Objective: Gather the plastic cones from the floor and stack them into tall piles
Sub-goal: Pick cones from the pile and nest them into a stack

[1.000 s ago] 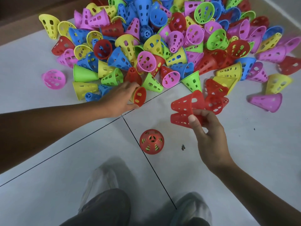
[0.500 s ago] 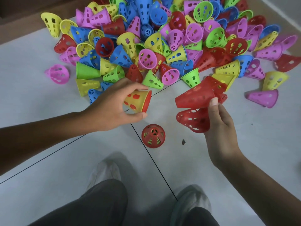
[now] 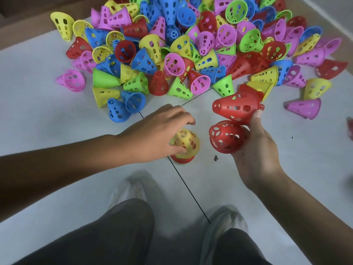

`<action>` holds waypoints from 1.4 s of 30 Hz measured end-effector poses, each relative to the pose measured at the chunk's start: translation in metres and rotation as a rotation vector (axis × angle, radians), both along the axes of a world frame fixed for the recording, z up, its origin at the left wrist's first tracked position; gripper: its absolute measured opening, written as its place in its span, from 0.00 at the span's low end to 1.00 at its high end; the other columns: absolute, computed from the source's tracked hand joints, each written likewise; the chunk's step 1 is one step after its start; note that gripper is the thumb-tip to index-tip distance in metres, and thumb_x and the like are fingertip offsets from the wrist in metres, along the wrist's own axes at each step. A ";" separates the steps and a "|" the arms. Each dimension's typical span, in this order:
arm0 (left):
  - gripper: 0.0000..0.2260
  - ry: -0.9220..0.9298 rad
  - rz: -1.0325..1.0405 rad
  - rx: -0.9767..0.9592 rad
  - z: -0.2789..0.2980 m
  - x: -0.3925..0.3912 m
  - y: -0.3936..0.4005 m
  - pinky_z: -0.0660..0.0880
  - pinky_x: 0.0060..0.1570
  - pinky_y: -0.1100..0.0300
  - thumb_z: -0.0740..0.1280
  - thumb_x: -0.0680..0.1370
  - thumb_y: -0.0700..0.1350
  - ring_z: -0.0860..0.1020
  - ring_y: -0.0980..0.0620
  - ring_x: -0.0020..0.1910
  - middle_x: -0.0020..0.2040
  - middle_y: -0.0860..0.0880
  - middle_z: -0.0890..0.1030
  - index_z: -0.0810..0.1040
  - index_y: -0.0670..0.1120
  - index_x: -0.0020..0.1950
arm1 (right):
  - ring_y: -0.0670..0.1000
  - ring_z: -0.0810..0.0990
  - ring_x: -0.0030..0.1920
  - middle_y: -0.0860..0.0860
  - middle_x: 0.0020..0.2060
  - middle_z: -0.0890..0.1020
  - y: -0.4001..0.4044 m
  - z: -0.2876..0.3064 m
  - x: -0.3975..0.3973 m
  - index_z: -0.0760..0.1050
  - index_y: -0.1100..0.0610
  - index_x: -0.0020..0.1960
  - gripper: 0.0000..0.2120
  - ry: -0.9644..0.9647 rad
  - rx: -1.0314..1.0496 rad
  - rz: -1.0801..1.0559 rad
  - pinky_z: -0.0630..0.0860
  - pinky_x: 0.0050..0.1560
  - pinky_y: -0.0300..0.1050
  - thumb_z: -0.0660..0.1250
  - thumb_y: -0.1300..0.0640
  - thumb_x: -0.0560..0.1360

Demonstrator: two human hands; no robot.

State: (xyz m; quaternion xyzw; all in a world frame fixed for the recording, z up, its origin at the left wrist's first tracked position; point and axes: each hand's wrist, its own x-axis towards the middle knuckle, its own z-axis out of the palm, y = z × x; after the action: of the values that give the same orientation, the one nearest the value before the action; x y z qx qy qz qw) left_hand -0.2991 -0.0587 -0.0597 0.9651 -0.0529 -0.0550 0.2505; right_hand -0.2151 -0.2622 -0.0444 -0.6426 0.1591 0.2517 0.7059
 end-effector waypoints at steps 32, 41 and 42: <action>0.20 0.014 0.240 -0.275 -0.008 -0.030 -0.004 0.76 0.58 0.53 0.68 0.80 0.56 0.76 0.59 0.55 0.60 0.55 0.78 0.74 0.51 0.69 | 0.50 0.74 0.31 0.52 0.32 0.78 -0.011 0.000 -0.051 0.76 0.60 0.56 0.20 0.113 0.148 0.017 0.76 0.42 0.47 0.53 0.45 0.86; 0.26 0.003 0.210 -0.520 0.006 -0.029 -0.008 0.75 0.63 0.57 0.71 0.77 0.56 0.76 0.57 0.63 0.66 0.60 0.77 0.70 0.56 0.74 | 0.50 0.72 0.31 0.53 0.31 0.73 0.001 0.000 -0.047 0.72 0.60 0.48 0.20 0.150 0.189 0.231 0.75 0.46 0.49 0.51 0.46 0.86; 0.26 0.000 0.216 -0.549 0.007 -0.028 -0.010 0.75 0.63 0.56 0.70 0.77 0.56 0.76 0.57 0.63 0.65 0.61 0.77 0.70 0.56 0.74 | 0.50 0.72 0.32 0.53 0.31 0.74 0.001 -0.001 -0.047 0.72 0.60 0.48 0.21 0.153 0.180 0.272 0.75 0.46 0.50 0.51 0.46 0.86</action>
State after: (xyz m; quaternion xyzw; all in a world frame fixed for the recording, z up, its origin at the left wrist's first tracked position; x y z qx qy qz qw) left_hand -0.3275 -0.0683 -0.0523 0.8613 0.0371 -0.0118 0.5066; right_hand -0.2621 -0.2616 -0.0455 -0.5714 0.1006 0.4063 0.7059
